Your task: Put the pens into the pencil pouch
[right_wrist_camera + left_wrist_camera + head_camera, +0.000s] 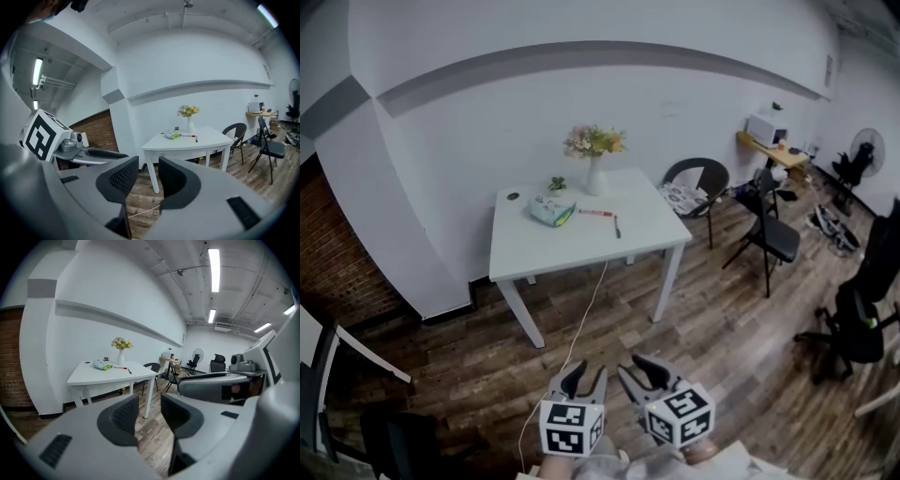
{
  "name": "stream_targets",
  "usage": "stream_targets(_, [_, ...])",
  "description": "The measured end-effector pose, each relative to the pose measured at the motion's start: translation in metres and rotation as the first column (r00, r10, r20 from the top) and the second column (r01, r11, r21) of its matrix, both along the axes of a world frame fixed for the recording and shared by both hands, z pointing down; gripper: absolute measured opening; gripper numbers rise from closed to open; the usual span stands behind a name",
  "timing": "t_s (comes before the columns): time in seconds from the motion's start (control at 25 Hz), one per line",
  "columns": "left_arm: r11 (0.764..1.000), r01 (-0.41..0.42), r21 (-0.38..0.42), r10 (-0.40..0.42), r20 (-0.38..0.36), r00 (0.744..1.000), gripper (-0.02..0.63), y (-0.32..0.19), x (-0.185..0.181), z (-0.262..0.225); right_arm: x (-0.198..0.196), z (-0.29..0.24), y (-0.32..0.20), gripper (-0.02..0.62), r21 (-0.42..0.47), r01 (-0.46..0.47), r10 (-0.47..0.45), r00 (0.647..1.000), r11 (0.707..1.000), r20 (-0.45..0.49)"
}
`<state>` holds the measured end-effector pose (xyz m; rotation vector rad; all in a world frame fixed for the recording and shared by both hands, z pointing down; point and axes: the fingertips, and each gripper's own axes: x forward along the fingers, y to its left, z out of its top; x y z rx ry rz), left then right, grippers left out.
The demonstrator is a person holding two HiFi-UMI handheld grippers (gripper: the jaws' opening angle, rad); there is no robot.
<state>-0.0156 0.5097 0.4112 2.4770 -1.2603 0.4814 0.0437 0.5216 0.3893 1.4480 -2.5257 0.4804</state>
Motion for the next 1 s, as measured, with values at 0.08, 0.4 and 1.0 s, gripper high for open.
stream_targets(0.08, [1.0,0.006,-0.009,-0.006,-0.006,1.0,0.127,-0.003,0.002,0.003,0.003,0.005,-0.001,0.109,-0.019,0.002,-0.002,1.0,1.0,-0.003])
stream_targets(0.4, [0.999,-0.044,-0.011,0.043,-0.029,0.999,0.126,-0.049,0.022,0.007,0.019,0.016,-0.042,0.11,-0.034,-0.011,0.01,0.999,0.999,-0.03])
stream_targets(1.0, [0.996,-0.083,-0.012,0.082,-0.033,0.996,0.126,-0.254,0.017,0.0,0.006,0.004,-0.247,0.109,-0.033,-0.01,0.009,1.0,0.999,-0.025])
